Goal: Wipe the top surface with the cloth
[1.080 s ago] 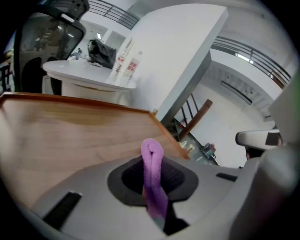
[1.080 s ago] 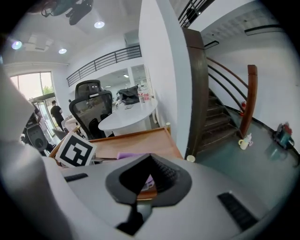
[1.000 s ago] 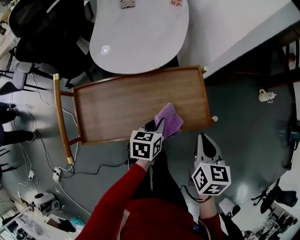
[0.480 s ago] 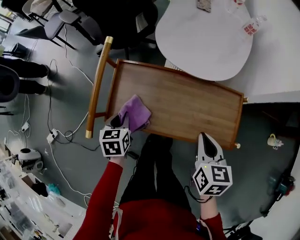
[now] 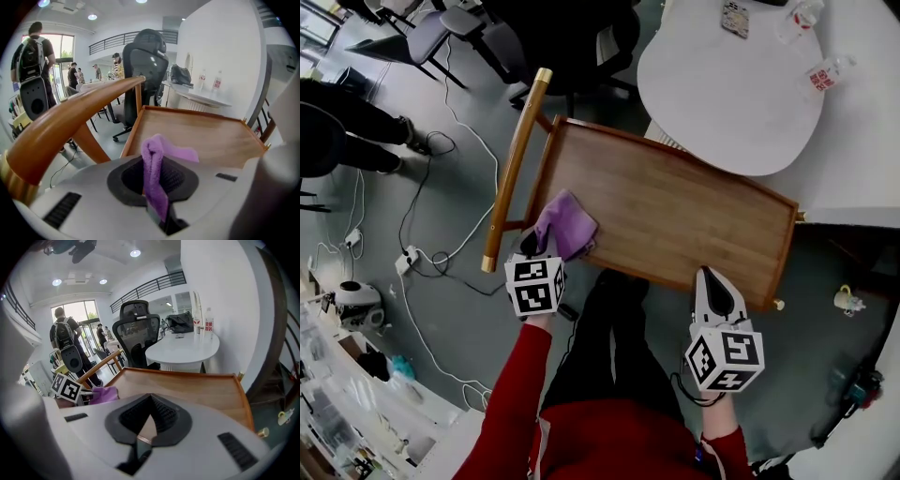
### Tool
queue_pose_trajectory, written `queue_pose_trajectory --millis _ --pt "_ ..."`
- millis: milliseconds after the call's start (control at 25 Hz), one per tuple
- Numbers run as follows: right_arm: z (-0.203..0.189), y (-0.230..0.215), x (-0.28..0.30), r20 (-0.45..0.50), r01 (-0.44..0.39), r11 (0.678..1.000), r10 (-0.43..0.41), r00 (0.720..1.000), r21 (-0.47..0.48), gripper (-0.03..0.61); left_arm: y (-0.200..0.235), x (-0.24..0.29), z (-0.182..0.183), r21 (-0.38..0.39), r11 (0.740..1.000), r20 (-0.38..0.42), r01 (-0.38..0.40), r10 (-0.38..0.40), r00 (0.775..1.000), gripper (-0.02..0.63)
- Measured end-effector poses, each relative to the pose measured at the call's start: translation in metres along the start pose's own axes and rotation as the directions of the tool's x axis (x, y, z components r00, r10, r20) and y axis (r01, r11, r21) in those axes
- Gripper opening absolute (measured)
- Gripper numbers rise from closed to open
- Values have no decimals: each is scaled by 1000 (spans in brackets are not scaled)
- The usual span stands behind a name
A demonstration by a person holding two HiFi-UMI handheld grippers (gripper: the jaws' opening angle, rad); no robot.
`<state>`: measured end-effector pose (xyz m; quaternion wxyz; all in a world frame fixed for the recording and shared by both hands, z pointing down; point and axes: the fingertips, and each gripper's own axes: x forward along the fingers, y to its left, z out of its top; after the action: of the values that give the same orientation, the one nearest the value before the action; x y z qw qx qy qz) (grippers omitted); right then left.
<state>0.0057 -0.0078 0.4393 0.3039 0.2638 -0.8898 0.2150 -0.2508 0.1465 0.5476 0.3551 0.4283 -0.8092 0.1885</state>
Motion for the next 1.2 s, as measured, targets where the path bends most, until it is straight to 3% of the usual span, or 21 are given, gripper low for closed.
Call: queue_pose_trajectory --millis 240,400,560,680,800,960,1200 --pt "0 -7 -1 11 16 1000 -16 1000 22 3 0 -2 0 -6 1000 -1 -5 5 1000 51" --pt "1 -7 -5 30 15 999 -16 999 29 3 -12 -29 17 -29 999 64 44 -42 997 51" --pt "16 -13 -6 66 18 999 -20 998 30 3 -25 -39 78 -18 995 194 103 -97 976 51" --pt "40 -11 -2 114 13 1000 -15 993 23 3 -17 -28 142 9 995 290 97 -95 952 51" --pt "59 -8 -4 150 14 1000 -14 989 5 3 -13 -14 185 43 996 337 74 -84 938 51" --pt "69 -4 -2 161 17 1000 -15 987 -11 3 -12 11 207 74 996 334 47 -69 940 52" --pt "74 2 14 122 -7 1000 9 992 -24 3 -11 44 213 32 998 301 57 -64 952 52"
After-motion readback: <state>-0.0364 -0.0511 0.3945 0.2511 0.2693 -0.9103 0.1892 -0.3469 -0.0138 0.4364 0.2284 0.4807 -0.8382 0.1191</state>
